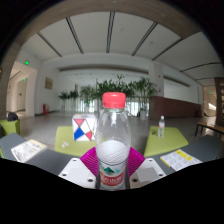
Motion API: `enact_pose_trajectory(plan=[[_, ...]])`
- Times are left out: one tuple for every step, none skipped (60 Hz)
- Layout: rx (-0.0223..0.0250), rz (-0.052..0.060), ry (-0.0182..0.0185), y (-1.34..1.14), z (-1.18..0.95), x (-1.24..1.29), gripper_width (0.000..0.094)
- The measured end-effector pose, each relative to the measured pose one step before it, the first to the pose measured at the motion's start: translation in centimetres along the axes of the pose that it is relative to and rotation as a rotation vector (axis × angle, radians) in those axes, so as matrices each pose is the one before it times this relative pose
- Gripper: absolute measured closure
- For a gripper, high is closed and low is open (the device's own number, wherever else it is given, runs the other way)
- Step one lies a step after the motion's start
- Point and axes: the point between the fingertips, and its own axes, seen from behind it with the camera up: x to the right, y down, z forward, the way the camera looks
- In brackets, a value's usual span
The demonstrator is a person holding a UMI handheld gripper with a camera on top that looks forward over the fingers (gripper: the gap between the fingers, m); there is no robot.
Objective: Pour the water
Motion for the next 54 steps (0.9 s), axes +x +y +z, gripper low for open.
enact_pose_trajectory(plan=[[-0.01888,-0.0042,0.00279,0.964,0.298,0.295,0.0610],[-0.01785,-0.0054,0.00274,0.927,0.288,0.196,0.0610],[-0.01703,-0.0046,0.00369,0.911,0.246,0.203,0.0609],[-0.01646,-0.0012,0.00360,0.827,0.213,0.081,0.0608],[-0.01435,0.0003,0.00084,1.388,0.353,0.839,0.0608],[-0.01529,0.0008,0.00085,1.087,-0.123,0.209,0.0609],[-0.01359,0.0004,0.00080,0.849,0.161,0.184,0.0608],[-0.01309,0.0017,0.00148,0.808,0.142,0.161,0.0607],[-0.01137,0.0037,0.00092,0.740,0.141,0.147,0.0608],[-0.01010,0.0046,-0.00028,0.703,0.128,0.110,0.0608],[-0.00928,0.0043,-0.00066,0.632,0.110,0.070,0.0609],[-0.00914,0.0021,0.00058,0.466,0.606,0.162,0.0609],[-0.00678,0.0031,0.00176,0.612,0.105,0.108,0.0610],[-0.00573,0.0027,0.00129,0.501,0.083,0.089,0.0609],[-0.00548,0.0028,0.00166,0.485,0.104,0.079,0.0610],[-0.00449,0.0018,0.00154,0.428,0.088,0.072,0.0607],[-0.00490,-0.0010,0.00196,0.447,0.145,0.074,0.0609],[-0.00577,-0.0025,0.00284,0.442,0.151,0.090,0.0609],[-0.00738,-0.0019,0.00209,0.266,0.332,0.167,0.0609],[-0.00695,-0.0006,0.00044,0.529,0.105,-0.011,0.0607],[-0.00765,-0.0017,-0.00190,0.639,0.083,-0.029,0.0584],[0.00613,-0.0050,-0.00112,0.226,-0.060,-0.001,0.0593],[0.03690,-0.0038,0.00076,-0.630,-0.006,-0.016,0.0602],[-0.00179,0.0014,0.00125,0.187,-0.067,0.005,0.0602],[-0.00730,0.0058,0.00182,0.278,-0.105,-0.014,0.0603],[0.00990,0.0071,0.00281,-0.221,-0.027,-0.003,0.0602],[0.00123,0.0006,0.00308,0.001,-0.044,0.001,0.0597],[-0.00181,-0.0025,0.00165,0.087,-0.020,-0.012,0.0569],[0.00011,-0.0040,-0.00078,-0.367,0.308,0.071,0.0548],[0.00355,-0.0048,0.00092,0.012,-0.048,-0.014,0.0534],[0.00084,-0.0040,0.00160,0.141,-0.002,0.042,0.0505],[-0.00056,-0.0010,0.00077,0.013,-0.012,-0.031,0.0480],[-0.00225,0.0000,0.00086,-0.226,-0.052,-0.200,0.0450],[-0.00275,-0.0013,0.00055,0.119,0.081,0.133,0.0445],[-0.00568,-0.0009,0.00088,-0.088,-0.050,-0.104,0.0426],[-0.00609,0.0015,0.00132,0.005,0.010,0.018,0.0408],[-0.00734,0.0041,0.00269,0.036,-0.018,0.045,0.0392],[-0.01074,0.0059,0.00241,0.118,-0.053,0.094,0.0366],[-0.01230,0.0069,0.00027,0.146,-0.073,0.019,0.0333],[-0.01181,0.0059,0.00095,0.286,0.198,0.085,0.0265],[-0.01173,0.0055,-0.00165,-0.017,-0.417,0.044,0.0196],[-0.00921,0.0049,0.00090,0.085,-0.173,0.042,0.0128],[-0.00650,0.0043,0.00232,0.023,-0.202,0.053,0.0059],[-0.00907,0.0024,0.00315,0.088,-0.220,0.058,0.0078],[-0.00657,0.0003,0.01026,-0.018,-0.249,0.206,0.0097],[-0.00629,-0.0016,0.01245,-0.008,-0.323,0.245,0.0100],[-0.00203,-0.0030,0.01266,-0.087,-0.140,0.229,0.0093],[0.00195,-0.0025,0.01112,-0.139,-0.442,0.172,0.0083],[0.00141,-0.0016,0.00775,-0.139,-0.752,-0.017,0.0075],[-0.00011,-0.0016,0.00611,-0.125,-0.577,0.042,0.0073],[0.00056,-0.0016,0.00378,-0.155,-0.555,0.022,0.0076],[0.00084,-0.0004,0.00103,-0.134,-0.610,-0.019,0.0077],[0.00031,0.0015,-0.00055,-0.113,-0.641,-0.073,0.0080],[-0.00033,0.0017,-0.00139,-0.088,-0.721,-0.119,0.0081]])
